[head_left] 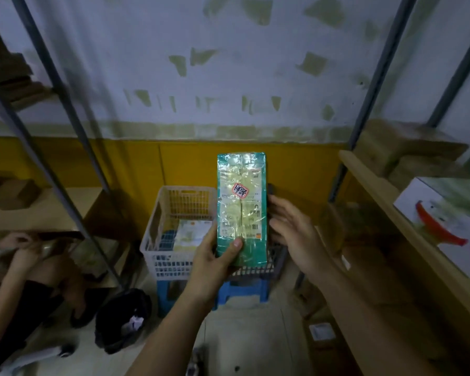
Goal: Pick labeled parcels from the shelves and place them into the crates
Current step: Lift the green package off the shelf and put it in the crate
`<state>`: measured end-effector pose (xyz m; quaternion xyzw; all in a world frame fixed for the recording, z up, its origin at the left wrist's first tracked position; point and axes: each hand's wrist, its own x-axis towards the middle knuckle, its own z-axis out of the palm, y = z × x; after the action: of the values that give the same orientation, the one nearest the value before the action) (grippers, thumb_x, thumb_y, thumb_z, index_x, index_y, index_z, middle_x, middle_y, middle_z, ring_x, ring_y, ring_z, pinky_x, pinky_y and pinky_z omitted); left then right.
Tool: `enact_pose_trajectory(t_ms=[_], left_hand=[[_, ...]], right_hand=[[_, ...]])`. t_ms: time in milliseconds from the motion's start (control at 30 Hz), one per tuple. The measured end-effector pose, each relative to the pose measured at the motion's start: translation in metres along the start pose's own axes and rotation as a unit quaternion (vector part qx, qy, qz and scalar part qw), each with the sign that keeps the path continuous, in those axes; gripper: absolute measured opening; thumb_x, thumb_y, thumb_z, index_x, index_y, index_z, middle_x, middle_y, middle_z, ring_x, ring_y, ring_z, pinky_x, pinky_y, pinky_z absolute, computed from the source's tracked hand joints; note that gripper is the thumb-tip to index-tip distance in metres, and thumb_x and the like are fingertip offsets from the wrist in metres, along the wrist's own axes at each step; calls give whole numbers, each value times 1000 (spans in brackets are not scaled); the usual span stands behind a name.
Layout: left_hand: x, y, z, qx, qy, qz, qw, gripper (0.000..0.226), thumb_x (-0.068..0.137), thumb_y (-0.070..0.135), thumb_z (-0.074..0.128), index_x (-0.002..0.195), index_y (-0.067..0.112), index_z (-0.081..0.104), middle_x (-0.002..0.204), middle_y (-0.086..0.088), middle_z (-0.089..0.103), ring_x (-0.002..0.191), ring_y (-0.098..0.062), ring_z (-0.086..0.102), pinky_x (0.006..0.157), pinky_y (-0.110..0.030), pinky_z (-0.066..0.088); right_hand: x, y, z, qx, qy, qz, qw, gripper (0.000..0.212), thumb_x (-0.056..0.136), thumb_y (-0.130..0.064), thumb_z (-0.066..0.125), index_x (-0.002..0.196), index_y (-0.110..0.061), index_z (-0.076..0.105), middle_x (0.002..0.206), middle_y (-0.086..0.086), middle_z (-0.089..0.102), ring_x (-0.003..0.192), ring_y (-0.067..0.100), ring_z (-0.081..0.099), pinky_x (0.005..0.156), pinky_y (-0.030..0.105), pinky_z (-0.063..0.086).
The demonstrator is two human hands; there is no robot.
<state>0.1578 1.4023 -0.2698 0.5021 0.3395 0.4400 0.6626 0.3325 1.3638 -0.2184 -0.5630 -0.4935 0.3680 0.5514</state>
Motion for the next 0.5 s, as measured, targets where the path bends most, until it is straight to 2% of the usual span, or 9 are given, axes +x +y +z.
enact_pose_trajectory(t_ms=[33, 100, 133, 233, 300, 333, 400, 500], left_hand=[[20, -5, -1, 8, -6, 4, 1000, 47, 96, 11, 67, 138, 26, 56, 123, 0, 72, 110, -23, 71, 83, -39, 61], [63, -14, -8, 22, -21, 5, 1000, 55, 92, 8, 71, 140, 29, 55, 126, 4, 70, 110, -18, 71, 84, -37, 61], [85, -18, -13, 33, -38, 10, 999, 61, 90, 6, 73, 142, 30, 52, 129, 6, 68, 112, -16, 70, 85, -35, 60], [150, -29, -28, 115, -139, 37, 983, 87, 87, 1, 76, 155, 31, 31, 140, 21, 56, 122, 1, 59, 92, -25, 56], [186, -38, -34, 155, -204, 14, 966, 105, 85, 3, 78, 159, 35, 11, 151, 27, 32, 125, 15, 50, 93, -21, 54], [202, -43, -37, 169, -225, 4, 960, 111, 84, 7, 81, 158, 40, 4, 154, 27, 22, 127, 16, 45, 94, -20, 54], [235, -55, -40, 200, -243, 0, 949, 117, 83, 25, 83, 157, 48, -4, 157, 29, 12, 137, 5, 39, 98, -23, 53], [279, -73, -44, 241, -254, 3, 937, 114, 82, 49, 79, 156, 54, -8, 159, 31, 7, 146, -11, 31, 107, -36, 49]], right_hand=[[20, 5, -1, -2, 4, 6, 1000, 37, 103, -12, 55, 138, -24, 53, 127, -7, 66, 111, 3, 67, 83, 22, 57], [62, 17, -1, -19, 14, 14, 1000, 47, 99, -26, 62, 144, -21, 52, 133, -4, 64, 117, 9, 65, 92, 31, 56], [82, 21, 0, -23, 24, 19, 999, 48, 98, -27, 63, 144, -20, 52, 133, -4, 64, 118, 12, 64, 93, 33, 56], [141, 36, 3, -28, 65, 33, 997, 40, 97, -17, 66, 135, -22, 54, 120, -13, 66, 103, 1, 68, 75, 19, 57], [174, 47, 5, -32, 83, 58, 994, 50, 91, -15, 74, 133, -24, 49, 113, -13, 65, 91, -6, 69, 65, 13, 54], [188, 52, 6, -45, 84, 68, 993, 58, 87, -15, 79, 134, -24, 46, 114, -11, 65, 93, -3, 69, 64, 13, 54], [216, 68, 7, -87, 90, 81, 989, 74, 78, -19, 87, 135, -26, 42, 120, -8, 62, 107, 6, 66, 70, 17, 55], [250, 98, 3, -144, 111, 96, 979, 90, 70, -28, 93, 138, -34, 33, 127, -13, 54, 117, 7, 57, 83, 21, 53]])
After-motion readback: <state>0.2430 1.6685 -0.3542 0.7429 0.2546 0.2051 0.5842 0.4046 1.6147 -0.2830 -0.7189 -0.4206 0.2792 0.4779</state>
